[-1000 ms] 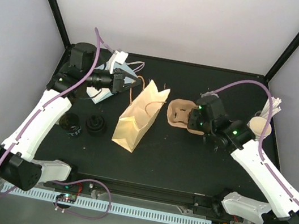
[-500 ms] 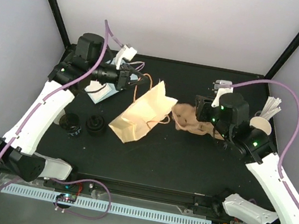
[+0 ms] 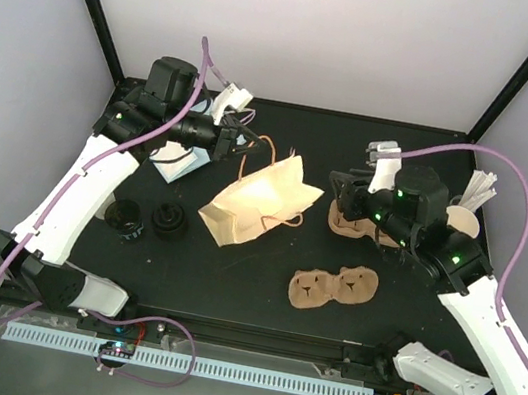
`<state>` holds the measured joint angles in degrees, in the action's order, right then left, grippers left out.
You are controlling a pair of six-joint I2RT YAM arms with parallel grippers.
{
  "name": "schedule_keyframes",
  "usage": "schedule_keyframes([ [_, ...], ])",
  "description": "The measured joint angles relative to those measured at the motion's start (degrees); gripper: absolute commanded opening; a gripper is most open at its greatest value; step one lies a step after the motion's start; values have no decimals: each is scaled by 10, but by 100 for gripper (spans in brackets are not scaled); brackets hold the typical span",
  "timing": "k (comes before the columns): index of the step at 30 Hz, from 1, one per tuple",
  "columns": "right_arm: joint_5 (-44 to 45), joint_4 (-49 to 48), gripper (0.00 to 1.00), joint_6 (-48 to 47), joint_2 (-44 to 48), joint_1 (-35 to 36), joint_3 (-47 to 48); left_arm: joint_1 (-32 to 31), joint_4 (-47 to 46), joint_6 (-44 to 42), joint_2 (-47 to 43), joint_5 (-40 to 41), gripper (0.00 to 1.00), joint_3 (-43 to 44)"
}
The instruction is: Pack the takeout coffee
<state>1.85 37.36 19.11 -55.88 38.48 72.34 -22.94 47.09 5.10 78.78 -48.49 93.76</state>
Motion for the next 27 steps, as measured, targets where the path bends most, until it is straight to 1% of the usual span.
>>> schedule_keyframes([
  [3, 2, 34, 54, 9, -13, 0, -8, 0, 3, -3, 0, 7, 1, 0],
  [8, 24, 129, 61, 46, -55, 0, -23, 0, 4, -5, -1, 27, 1, -5],
  [11, 25, 175, 72, 71, -59, 0, -60, 0, 0, -5, -7, 41, 2, -21],
  [13, 18, 188, 75, 80, -54, 0, -93, 0, -1, -4, -11, 50, 2, -30],
  [16, 3, 196, 75, 90, -49, 0, -151, 0, -5, -4, -17, 59, 2, -36],
  [19, -5, 195, 74, 97, -63, 0, -188, 0, -9, -4, -23, 68, 2, -38],
  [27, 10, 144, 71, 100, -148, 19, -204, 0, -15, -5, -30, 79, 2, -39],
])
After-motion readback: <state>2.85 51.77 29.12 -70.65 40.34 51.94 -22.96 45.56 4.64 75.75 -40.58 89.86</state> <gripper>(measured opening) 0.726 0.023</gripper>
